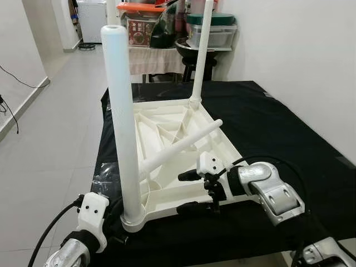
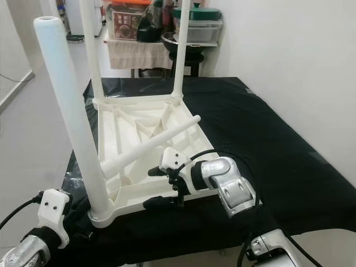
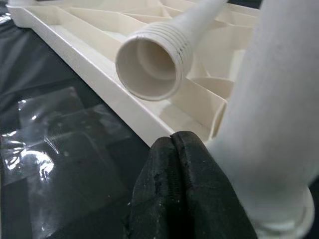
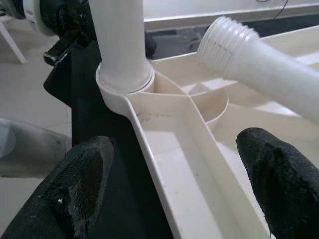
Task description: Building children table
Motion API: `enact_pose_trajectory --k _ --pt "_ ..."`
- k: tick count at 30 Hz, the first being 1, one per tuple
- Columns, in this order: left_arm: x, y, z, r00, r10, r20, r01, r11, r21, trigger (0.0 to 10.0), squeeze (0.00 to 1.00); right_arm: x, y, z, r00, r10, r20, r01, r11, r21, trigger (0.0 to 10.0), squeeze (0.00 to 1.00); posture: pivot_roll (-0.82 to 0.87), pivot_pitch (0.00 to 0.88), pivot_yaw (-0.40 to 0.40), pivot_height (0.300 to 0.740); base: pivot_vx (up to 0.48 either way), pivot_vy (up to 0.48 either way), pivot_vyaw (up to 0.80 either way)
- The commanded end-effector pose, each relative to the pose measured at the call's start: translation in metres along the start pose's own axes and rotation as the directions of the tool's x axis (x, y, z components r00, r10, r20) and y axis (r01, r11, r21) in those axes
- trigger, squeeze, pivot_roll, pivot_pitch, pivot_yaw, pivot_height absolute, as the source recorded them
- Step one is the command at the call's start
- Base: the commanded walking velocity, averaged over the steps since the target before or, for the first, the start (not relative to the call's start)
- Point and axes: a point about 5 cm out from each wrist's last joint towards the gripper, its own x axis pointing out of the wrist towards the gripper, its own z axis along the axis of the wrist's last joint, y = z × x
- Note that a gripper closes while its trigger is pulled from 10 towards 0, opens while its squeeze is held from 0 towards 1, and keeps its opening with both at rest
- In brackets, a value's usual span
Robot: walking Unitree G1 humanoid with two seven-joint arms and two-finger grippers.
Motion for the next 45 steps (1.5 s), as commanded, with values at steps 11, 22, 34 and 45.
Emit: enact_pose_trajectory --k 11,22,34,45 --pt "-0.062 0.026 -0.009 0.986 -0.075 -0.147 0.066 0.995 -0.07 10.0 0.0 -0.012 0.0 -0.003 0.998 -0.044 0.033 0.042 0.998 0.035 10.0 0.0 0.1 0.0 -0.079 0.74 0.0 0.0 0.0" --pt "-0.07 -0.016 0.008 0.907 -0.409 -0.096 0.387 0.902 -0.189 10.0 0.0 -0.022 -0.009 -0.006 0.994 -0.101 0.035 0.099 0.993 0.059 10.0 0.0 0.1 0.0 -0.088 0.74 0.0 -0.039 0.0" --pt "-0.034 -0.024 0.027 0.878 -0.478 0.007 0.473 0.866 -0.163 10.0 0.0 -0.04 -0.011 -0.014 0.979 -0.198 0.039 0.194 0.977 0.086 10.0 0.0 0.07 0.0 -0.059 0.74 0.0 -0.447 0.0" --pt "0.025 0.003 0.031 0.998 0.034 0.046 -0.032 0.999 -0.027 10.0 0.0 -0.022 -0.04 -0.032 0.72 -0.694 0.016 0.669 0.7 0.251 10.0 0.0 0.06 0.0 -0.062 0.74 0.0 -0.174 0.0"
